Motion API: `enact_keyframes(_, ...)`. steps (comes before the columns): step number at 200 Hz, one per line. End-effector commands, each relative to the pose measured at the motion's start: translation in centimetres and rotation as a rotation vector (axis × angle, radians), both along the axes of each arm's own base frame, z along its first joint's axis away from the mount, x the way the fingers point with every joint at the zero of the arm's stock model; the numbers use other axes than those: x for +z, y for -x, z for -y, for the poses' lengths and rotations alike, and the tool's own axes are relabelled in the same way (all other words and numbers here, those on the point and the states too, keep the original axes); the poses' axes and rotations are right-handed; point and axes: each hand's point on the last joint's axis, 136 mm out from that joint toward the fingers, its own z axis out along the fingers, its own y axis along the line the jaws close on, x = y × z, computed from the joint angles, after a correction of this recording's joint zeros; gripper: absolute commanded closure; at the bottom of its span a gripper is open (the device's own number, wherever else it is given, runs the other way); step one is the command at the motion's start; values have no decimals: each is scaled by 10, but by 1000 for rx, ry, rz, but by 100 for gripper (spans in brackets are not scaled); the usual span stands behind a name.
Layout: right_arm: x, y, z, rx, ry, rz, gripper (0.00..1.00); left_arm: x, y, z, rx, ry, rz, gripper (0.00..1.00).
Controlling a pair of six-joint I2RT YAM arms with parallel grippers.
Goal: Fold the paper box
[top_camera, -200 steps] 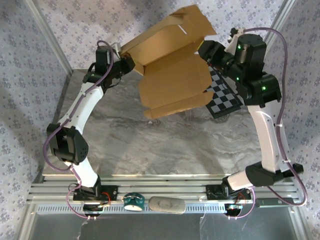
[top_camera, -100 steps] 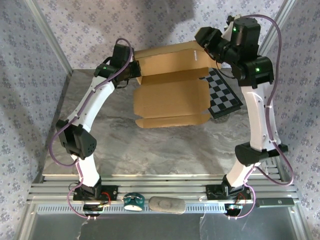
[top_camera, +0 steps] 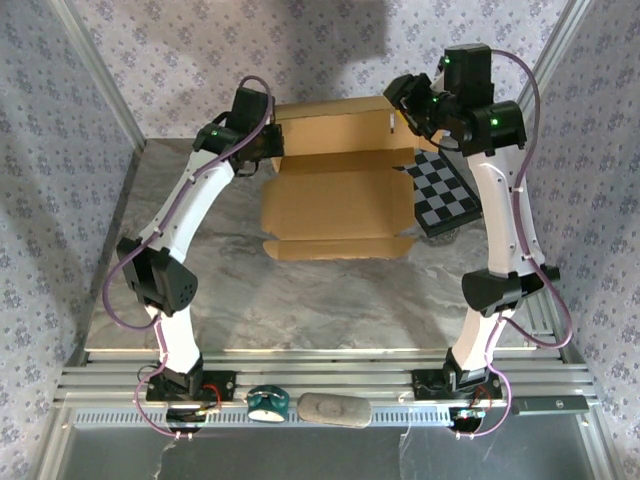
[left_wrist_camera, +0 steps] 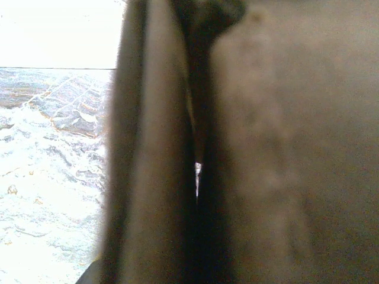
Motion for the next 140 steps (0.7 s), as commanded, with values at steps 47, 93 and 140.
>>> enact_keyframes(47,-3,1,15,-30,28,-8,54,23,3,6,-22,-25,53,100)
enact_keyframes(93,-6,-8,24,-32,13,-10,54,25,7,9,-37,-35,61,100)
enact_keyframes(140,-10,-17,5,3,-29,-24,57,28,9,13,-44,-36,65,100)
